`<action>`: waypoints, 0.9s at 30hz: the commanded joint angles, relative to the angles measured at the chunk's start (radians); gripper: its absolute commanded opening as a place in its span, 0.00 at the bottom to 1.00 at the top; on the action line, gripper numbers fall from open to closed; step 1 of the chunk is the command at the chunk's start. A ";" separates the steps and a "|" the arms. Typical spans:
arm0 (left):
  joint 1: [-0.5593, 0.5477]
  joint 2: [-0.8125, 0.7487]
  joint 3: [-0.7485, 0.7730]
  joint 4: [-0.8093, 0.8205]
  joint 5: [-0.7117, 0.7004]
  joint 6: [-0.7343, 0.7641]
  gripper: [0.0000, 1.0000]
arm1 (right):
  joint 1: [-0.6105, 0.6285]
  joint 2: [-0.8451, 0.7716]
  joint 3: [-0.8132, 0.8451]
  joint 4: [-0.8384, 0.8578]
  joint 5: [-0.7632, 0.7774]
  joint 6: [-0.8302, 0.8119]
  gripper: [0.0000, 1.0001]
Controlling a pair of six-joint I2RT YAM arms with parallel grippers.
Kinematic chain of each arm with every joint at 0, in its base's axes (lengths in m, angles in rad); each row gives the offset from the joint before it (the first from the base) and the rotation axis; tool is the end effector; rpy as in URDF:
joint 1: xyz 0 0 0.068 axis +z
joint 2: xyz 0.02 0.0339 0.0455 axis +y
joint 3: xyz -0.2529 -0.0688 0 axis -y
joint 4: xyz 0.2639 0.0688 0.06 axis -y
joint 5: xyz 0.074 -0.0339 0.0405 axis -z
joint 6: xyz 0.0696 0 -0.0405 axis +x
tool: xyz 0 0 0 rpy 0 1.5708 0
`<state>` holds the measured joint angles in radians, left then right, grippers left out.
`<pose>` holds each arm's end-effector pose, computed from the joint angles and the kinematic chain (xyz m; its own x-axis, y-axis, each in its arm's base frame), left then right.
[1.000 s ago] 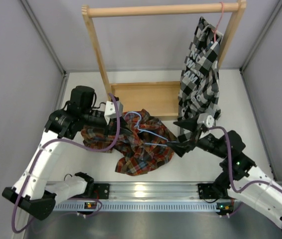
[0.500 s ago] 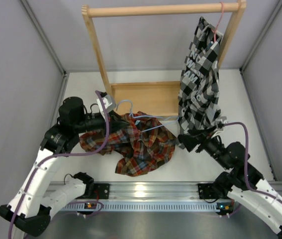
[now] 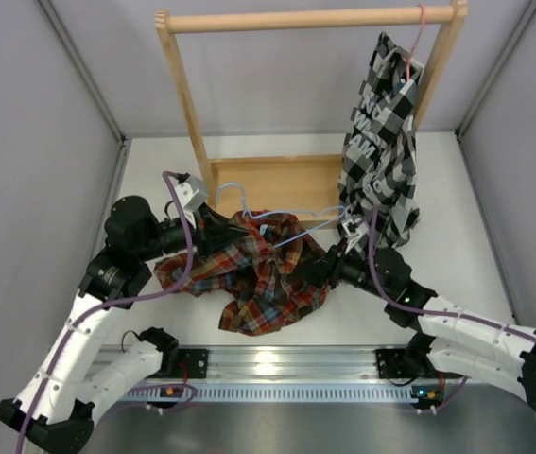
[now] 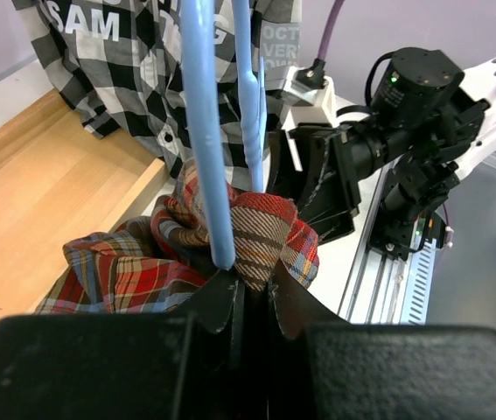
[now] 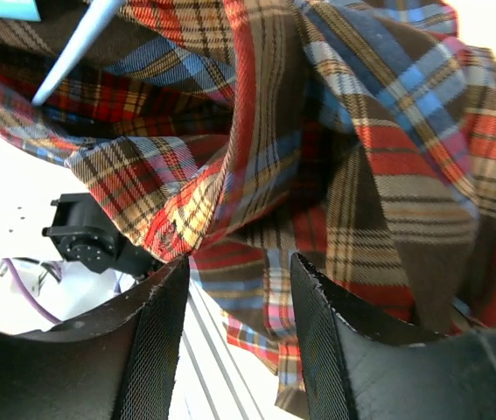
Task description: Place the shirt on the hanger
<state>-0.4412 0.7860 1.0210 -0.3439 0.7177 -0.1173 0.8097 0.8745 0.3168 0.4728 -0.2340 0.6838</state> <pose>0.1700 -0.1309 0.3985 -0.2044 -0.0010 -0.9789 0.8951 0.4047 -0.1873 0.1640 0.1955 0.2068 -0.5910 0.2706 -0.7600 -0.6326 0.4292 0.6447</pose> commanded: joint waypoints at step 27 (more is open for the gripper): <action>0.001 -0.076 -0.099 0.181 -0.014 -0.025 0.00 | 0.120 0.156 0.091 0.171 0.159 -0.023 0.35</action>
<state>-0.4412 0.7395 0.9257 -0.2543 0.7048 -0.1364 0.8993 1.0256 0.3679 0.6197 -0.0978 0.6796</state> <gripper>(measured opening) 0.097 0.402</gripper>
